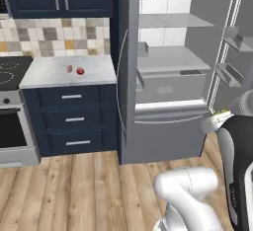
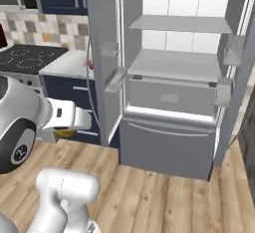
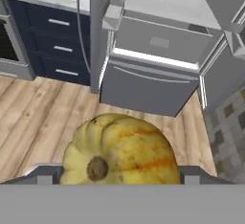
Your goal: Open the fridge, remove the peach, squash, and steak, and place them on any counter.
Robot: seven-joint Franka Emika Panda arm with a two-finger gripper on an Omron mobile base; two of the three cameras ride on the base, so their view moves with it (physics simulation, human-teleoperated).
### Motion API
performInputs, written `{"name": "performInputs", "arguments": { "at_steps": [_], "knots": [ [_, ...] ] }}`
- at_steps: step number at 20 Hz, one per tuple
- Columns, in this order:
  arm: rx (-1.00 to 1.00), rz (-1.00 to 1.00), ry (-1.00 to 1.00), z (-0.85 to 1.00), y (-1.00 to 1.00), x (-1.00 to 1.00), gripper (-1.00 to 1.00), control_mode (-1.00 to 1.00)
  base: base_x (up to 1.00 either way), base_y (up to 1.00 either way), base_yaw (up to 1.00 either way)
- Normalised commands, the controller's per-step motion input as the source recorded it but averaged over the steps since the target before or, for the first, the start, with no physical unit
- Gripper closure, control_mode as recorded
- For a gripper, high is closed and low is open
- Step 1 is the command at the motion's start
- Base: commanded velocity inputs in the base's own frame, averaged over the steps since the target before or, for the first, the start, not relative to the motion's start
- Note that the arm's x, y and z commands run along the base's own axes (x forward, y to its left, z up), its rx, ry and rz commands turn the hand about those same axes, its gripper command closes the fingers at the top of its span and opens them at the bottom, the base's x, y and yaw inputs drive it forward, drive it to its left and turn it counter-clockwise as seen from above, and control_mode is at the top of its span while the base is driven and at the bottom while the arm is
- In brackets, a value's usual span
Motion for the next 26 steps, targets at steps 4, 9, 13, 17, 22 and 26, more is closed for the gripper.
{"name": "performInputs", "arguments": {
  "at_steps": [4, 9, 13, 17, 22, 26],
  "knots": [
    [0.0, 0.0, 0.0, 0.0, 0.0, 0.0, 1.0, 1.0, 0.81, 1.0, -0.08],
    [0.0, 0.0, 0.0, 0.0, 0.0, 0.0, 1.0, 1.0, 0.99, 0.94, -0.05],
    [0.0, 0.0, 0.0, 0.0, 0.0, 0.0, 1.0, 1.0, 0.84, 0.86, -0.05],
    [0.0, 0.0, 0.0, 0.0, 0.0, 0.0, 1.0, 1.0, 0.98, 0.51, -0.07],
    [0.0, 0.0, 0.0, 0.0, 0.0, 0.0, 1.0, 1.0, 1.0, 0.17, -0.09],
    [0.0, 0.0, 0.0, 0.0, 0.0, 0.0, 1.0, 1.0, 1.0, 0.0, -0.07]
  ]
}}
